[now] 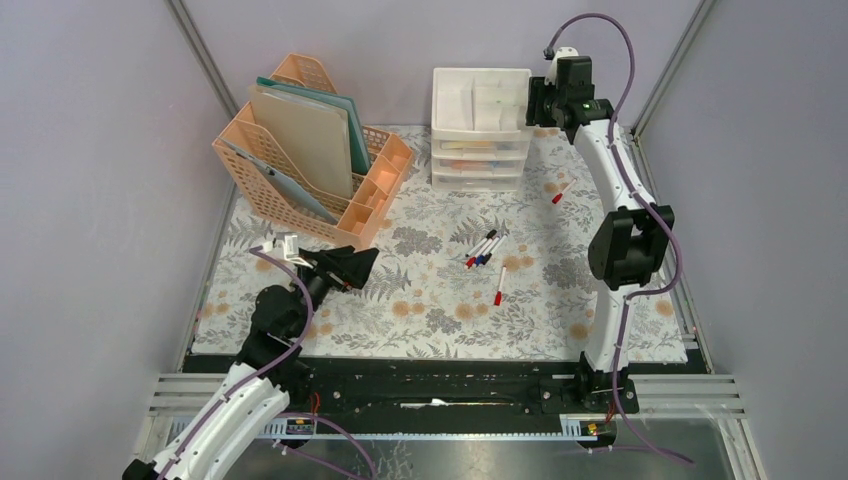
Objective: Organize the desk
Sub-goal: Open the drawer in the storage box.
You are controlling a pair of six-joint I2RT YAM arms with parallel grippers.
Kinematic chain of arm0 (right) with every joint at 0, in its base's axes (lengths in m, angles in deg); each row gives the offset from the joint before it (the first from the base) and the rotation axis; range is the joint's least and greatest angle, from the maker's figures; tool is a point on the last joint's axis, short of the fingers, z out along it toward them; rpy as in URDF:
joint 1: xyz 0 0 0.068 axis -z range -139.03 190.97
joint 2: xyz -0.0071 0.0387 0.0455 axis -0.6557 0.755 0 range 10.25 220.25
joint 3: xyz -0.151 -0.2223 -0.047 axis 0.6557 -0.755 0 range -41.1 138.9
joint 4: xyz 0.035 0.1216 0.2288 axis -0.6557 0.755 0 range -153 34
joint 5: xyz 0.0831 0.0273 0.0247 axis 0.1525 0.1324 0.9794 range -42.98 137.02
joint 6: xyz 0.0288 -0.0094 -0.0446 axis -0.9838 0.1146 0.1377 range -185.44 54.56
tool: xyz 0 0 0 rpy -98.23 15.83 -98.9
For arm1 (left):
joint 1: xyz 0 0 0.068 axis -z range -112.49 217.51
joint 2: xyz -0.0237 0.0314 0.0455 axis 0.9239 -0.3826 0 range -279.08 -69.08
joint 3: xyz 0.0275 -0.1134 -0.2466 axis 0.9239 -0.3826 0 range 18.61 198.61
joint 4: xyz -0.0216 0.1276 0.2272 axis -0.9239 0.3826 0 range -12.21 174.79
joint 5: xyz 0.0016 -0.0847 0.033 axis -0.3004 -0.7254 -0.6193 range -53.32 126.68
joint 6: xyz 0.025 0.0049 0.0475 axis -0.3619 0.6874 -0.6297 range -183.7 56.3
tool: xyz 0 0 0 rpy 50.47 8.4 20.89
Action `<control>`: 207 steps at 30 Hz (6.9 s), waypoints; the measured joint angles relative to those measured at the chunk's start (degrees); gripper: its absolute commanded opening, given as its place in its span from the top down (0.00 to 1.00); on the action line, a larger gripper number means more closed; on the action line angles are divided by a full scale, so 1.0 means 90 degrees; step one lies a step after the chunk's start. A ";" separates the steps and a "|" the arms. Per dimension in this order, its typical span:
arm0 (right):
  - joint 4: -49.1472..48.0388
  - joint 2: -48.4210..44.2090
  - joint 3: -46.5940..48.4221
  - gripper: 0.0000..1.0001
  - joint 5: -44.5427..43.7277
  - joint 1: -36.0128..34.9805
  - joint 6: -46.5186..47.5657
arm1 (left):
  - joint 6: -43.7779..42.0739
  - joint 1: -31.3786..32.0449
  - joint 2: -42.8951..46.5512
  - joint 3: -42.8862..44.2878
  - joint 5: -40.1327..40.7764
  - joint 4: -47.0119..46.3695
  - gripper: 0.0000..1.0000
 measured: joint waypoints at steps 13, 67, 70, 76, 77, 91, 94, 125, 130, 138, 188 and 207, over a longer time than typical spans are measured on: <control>0.0029 0.0364 0.0172 0.67 -0.0267 -0.0129 0.0187 | 0.0466 0.0000 -0.0449 -0.0068 -0.0347 -0.0512 0.01; 0.1207 -0.0559 -0.0340 1.00 0.0209 -0.0189 -0.2754 | 0.2103 0.1268 -1.1064 0.3789 0.0780 -0.7390 0.02; 0.1222 -0.0559 -0.0340 1.00 0.0299 -0.0189 -0.2793 | 0.2086 0.1268 -1.1305 0.4000 0.0889 -0.7390 0.02; 0.1236 -0.0559 -0.0340 1.00 0.0435 -0.0189 -0.2817 | 0.2025 0.1236 -1.1570 0.4498 0.0950 -0.7468 0.12; 0.1236 -0.0559 -0.0340 1.00 0.0437 -0.0189 -0.2820 | 0.2025 0.1231 -1.1618 0.4575 0.0947 -0.7490 0.14; 0.1241 -0.0559 -0.0340 1.00 0.0522 -0.0175 -0.2909 | 0.2249 0.1039 -1.2072 0.5110 0.0928 -0.7575 0.08; 0.1241 -0.0559 -0.0340 1.00 0.0520 -0.0158 -0.2924 | 0.2246 0.1037 -1.2121 0.5253 0.0889 -0.7572 0.09; 0.0032 -0.0894 -0.1032 1.00 -0.0690 -0.0112 -0.2528 | 0.2416 0.0894 -1.1030 0.4648 0.0136 -0.7237 0.27; -0.0410 -0.1071 -0.1430 1.00 -0.0775 -0.0143 -0.2489 | 0.2565 0.0891 -1.1028 0.4600 0.0095 -0.7242 0.26; -0.1639 -0.1661 -0.2669 1.00 -0.1426 -0.0529 -0.2404 | 0.2854 0.0843 -1.1028 0.4527 0.0090 -0.7060 0.29; -0.3436 -0.1234 -0.2841 1.00 -0.1841 -0.0886 -0.1790 | 0.3135 0.0780 -1.0061 0.2650 -0.0481 -0.7582 0.32; -0.4282 -0.1382 -0.3519 1.00 -0.1231 -0.0551 -0.1875 | 0.2878 0.0427 -0.9921 0.1858 -0.0772 -0.7538 0.16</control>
